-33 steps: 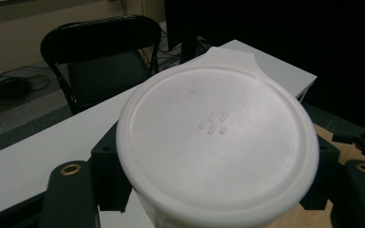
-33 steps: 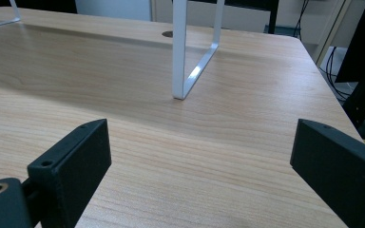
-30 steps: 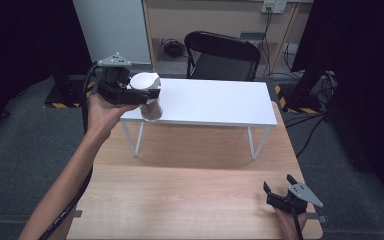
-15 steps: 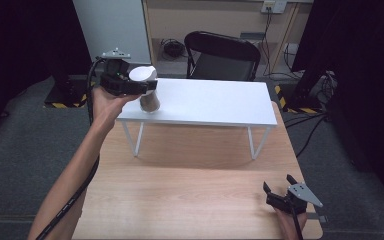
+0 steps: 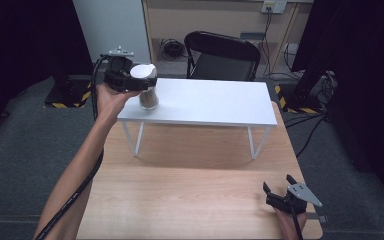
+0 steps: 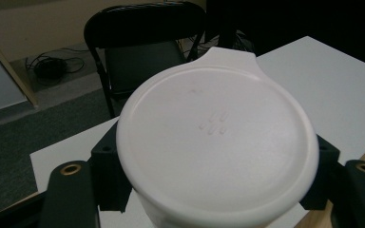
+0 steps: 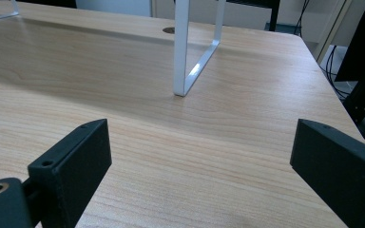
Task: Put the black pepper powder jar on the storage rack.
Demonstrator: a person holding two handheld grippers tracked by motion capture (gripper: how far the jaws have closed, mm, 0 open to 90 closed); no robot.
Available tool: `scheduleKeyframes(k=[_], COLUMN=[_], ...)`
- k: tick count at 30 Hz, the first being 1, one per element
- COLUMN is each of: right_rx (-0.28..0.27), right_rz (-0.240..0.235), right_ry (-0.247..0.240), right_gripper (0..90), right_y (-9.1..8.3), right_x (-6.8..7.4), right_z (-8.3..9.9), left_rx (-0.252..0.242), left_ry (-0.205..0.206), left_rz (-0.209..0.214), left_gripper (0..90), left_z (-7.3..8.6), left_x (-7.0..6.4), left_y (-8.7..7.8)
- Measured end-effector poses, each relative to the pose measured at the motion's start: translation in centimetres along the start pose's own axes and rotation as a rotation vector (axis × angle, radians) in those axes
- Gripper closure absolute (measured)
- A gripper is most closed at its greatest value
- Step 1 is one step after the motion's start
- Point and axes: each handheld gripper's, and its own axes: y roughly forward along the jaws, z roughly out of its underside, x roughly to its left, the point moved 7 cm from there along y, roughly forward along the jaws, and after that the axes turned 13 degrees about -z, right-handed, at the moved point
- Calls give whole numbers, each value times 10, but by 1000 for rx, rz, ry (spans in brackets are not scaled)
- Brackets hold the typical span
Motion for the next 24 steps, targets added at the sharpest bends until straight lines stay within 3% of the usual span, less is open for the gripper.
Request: scheduleKeyframes(k=[7, 17, 24], right_rx=[0, -2, -3], right_rz=[3, 3, 3], right_ry=[4, 5, 5], right_gripper=[64, 64, 64], right_y=[0, 0, 0], right_x=[0, 0, 0], right_z=[0, 0, 0], left_rx=[13, -13, -24], left_ry=[-9, -26, 6], left_rz=[0, 7, 0], left_gripper=[306, 304, 304], left_z=[7, 12, 12], left_x=[3, 7, 1], left_y=[12, 14, 15])
